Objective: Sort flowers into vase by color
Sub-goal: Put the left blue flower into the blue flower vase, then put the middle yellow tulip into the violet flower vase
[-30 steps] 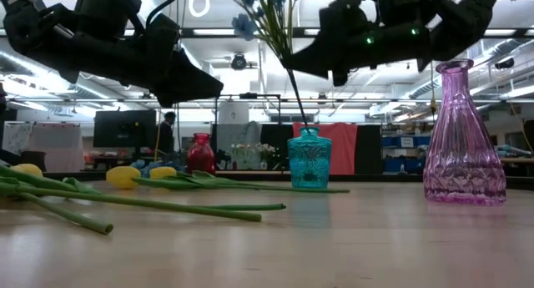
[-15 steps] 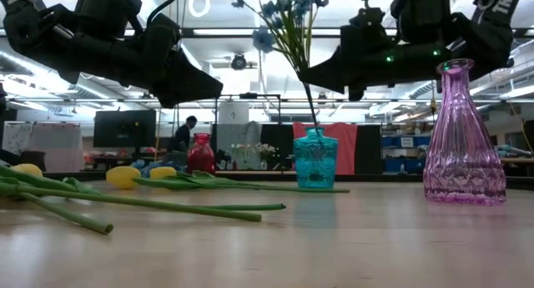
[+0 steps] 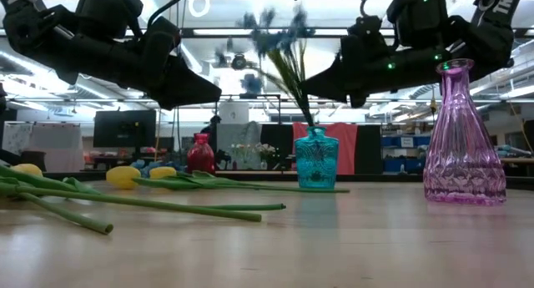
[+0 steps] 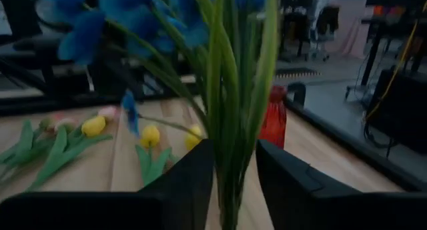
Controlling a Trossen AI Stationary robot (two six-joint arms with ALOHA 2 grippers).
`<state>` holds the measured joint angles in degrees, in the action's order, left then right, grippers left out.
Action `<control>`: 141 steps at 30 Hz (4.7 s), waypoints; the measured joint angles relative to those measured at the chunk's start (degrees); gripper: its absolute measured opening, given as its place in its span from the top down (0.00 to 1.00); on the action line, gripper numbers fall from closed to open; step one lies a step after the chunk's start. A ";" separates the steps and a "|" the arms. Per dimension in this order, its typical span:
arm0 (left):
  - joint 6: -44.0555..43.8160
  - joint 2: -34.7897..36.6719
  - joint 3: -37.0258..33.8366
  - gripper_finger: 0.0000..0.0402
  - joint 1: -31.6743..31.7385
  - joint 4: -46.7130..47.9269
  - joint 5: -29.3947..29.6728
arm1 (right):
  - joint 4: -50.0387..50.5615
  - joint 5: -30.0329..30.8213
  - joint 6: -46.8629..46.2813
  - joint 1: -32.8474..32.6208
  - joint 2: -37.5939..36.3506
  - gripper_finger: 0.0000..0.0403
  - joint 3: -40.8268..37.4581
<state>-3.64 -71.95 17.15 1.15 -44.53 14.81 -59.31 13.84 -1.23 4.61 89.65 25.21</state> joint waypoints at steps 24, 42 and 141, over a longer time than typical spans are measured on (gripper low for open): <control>0.39 16.53 -0.07 0.58 -0.99 17.34 0.04 | 60.42 -2.69 -13.20 -3.71 -13.75 0.56 16.83; 1.88 20.69 -0.55 0.58 -13.96 27.19 9.29 | 72.56 -5.68 -16.31 -12.60 4.47 0.56 37.82; -2.20 27.87 -0.55 0.58 -24.52 24.21 3.72 | 73.06 -7.47 -15.00 -12.50 26.26 0.99 60.08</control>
<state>-5.84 -44.08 16.60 -23.38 -20.32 18.52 13.75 6.37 -16.23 -7.89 115.90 85.30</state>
